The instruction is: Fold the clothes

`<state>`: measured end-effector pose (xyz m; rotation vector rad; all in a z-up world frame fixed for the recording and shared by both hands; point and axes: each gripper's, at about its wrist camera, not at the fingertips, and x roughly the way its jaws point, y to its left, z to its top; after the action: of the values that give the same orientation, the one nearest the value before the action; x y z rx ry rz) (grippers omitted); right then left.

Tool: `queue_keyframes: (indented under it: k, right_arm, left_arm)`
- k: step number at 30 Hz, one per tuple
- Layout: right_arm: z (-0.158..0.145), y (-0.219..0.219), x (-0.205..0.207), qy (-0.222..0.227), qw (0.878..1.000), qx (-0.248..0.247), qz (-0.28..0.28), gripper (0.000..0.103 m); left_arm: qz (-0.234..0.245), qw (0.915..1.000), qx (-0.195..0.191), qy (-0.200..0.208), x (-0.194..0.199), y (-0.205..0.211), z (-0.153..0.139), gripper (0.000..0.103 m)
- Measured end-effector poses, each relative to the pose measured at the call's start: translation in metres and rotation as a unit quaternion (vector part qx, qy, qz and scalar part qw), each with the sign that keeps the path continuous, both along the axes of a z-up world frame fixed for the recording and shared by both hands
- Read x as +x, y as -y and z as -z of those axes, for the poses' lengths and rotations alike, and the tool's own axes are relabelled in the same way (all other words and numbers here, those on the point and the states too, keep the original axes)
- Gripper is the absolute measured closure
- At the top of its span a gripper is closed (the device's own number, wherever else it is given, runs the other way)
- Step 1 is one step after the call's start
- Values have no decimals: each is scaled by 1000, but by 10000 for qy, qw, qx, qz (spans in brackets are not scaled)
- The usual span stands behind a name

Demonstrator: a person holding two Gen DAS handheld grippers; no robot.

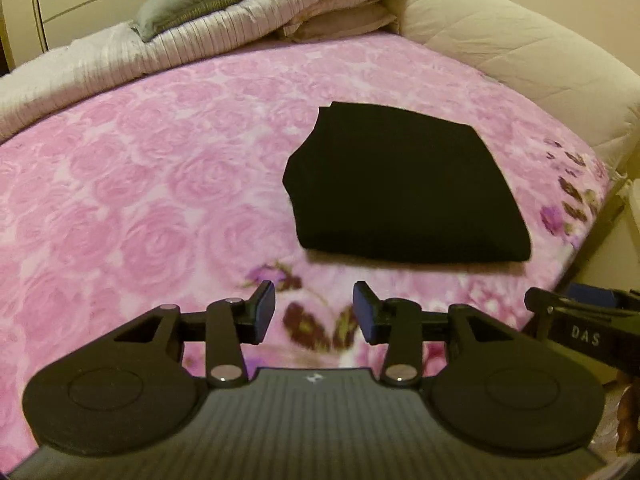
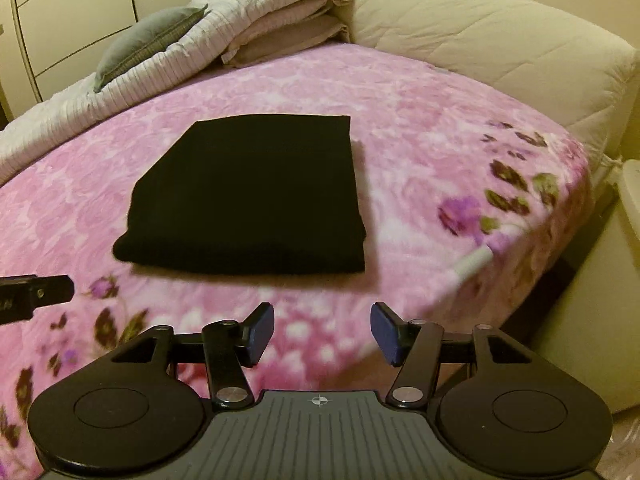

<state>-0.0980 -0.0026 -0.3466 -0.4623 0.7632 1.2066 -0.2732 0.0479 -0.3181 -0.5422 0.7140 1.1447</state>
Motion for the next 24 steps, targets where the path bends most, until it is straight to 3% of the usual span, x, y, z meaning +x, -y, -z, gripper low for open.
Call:
queue_keyframes:
  k: [9, 17, 24]
  right_arm:
    - [-35, 46, -21, 227, 9994, 253, 41, 46]
    - [-44, 68, -30, 276, 9991, 321, 18, 46]
    - [-43, 70, -28, 236, 9991, 339, 26, 45]
  left_arm:
    - [69, 9987, 481, 150, -15, 53, -37, 57]
    - [185, 9978, 586, 260, -19, 76, -47, 56]
    - [150, 9983, 491, 267, -20, 72, -42, 54]
